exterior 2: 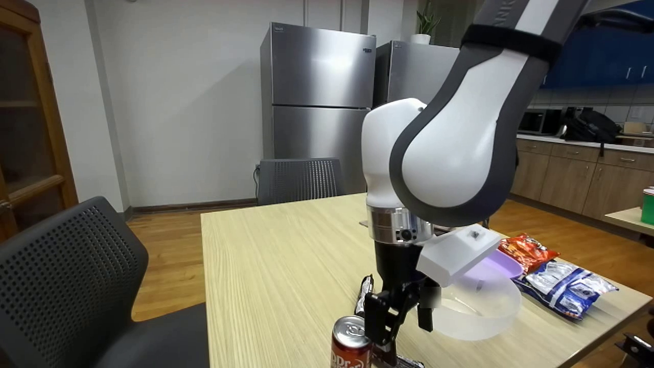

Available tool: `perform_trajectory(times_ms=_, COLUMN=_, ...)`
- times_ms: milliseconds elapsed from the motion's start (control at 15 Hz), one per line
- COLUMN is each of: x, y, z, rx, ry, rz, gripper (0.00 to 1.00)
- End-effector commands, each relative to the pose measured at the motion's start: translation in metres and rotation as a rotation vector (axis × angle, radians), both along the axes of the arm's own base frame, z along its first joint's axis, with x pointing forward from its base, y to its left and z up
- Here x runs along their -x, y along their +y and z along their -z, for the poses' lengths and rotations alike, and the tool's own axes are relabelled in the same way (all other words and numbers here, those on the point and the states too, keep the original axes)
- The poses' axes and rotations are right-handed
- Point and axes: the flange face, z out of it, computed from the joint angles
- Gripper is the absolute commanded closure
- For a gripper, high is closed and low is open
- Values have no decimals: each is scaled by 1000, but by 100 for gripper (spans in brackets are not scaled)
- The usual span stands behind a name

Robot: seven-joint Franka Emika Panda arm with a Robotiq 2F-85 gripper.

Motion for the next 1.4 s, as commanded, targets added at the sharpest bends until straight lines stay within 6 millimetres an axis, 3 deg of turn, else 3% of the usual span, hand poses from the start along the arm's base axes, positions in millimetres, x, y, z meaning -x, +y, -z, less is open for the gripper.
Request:
perform_trajectory(times_ms=0, x=7, y=0, z=0, rx=3, ry=-20, rz=-2, gripper=0)
perform_trajectory(times_ms=467, x=10, y=-2, z=-25, rx=-10, ry=-104, rz=-83, gripper=0)
perform_trajectory(times_ms=867, x=21, y=4, z=-19, rx=-16, ry=-88, rz=-297, gripper=0)
perform_trajectory(times_ms=1333, x=21, y=2, z=-6, rx=-21, ry=-64, rz=-363, gripper=0)
